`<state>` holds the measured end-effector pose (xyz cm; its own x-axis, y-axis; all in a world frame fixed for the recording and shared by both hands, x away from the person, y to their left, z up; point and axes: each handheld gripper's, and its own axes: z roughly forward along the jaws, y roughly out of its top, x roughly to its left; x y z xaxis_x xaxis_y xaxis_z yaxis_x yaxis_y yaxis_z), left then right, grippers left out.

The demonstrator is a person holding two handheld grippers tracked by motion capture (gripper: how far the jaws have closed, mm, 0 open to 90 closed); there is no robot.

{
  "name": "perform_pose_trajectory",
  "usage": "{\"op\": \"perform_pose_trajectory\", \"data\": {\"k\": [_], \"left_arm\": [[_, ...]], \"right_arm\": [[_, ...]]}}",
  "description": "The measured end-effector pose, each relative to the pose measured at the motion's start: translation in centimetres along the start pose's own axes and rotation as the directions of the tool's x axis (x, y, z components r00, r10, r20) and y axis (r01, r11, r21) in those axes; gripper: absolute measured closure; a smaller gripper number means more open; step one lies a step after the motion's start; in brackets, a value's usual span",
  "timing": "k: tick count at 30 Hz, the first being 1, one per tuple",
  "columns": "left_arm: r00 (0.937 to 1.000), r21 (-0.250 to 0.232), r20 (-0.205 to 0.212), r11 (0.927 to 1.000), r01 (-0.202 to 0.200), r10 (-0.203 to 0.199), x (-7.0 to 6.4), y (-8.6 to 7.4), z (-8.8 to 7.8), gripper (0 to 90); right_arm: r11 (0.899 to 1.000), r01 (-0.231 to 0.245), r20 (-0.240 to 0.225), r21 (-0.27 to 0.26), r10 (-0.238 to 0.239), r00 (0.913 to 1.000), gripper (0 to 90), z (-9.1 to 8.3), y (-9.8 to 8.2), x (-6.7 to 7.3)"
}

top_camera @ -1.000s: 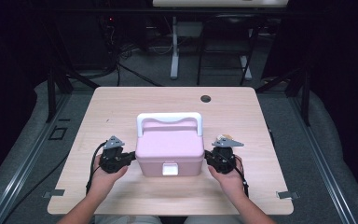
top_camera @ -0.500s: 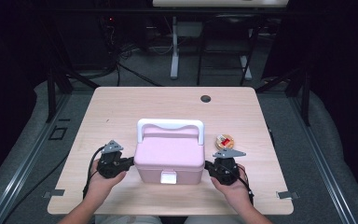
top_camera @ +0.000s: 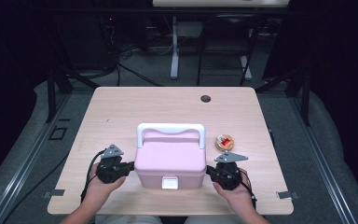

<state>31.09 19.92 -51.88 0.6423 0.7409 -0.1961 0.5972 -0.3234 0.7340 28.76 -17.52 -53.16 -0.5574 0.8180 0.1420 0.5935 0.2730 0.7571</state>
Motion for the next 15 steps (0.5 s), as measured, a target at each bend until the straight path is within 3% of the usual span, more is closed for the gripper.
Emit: {"op": "perform_pose_trajectory", "data": {"k": [2,6,7,15], "left_arm": [[0.9999,0.006,0.013,1.0000,0.005,-0.005,0.2,0.0,0.0,89.8],[0.9994,0.019,0.029,0.9996,0.020,-0.021,0.8,0.1,-0.2,78.6],[0.9992,0.027,0.038,0.9996,0.012,-0.013,0.9,0.2,-0.3,77.0],[0.9989,0.037,0.042,0.9990,-0.024,0.022,1.3,0.7,-1.3,63.9]], "right_arm": [[1.000,0.007,0.000,0.005,-0.007,1.0000,88.7,-0.1,0.0,0.0],[1.000,0.023,0.005,0.016,-0.023,0.9997,79.8,-0.2,0.2,-0.3],[0.999,0.025,0.001,0.022,-0.025,0.9997,75.3,-0.2,0.3,-0.6],[0.997,0.053,-0.007,0.049,-0.053,0.9986,64.3,-0.6,0.6,-1.0]]}}
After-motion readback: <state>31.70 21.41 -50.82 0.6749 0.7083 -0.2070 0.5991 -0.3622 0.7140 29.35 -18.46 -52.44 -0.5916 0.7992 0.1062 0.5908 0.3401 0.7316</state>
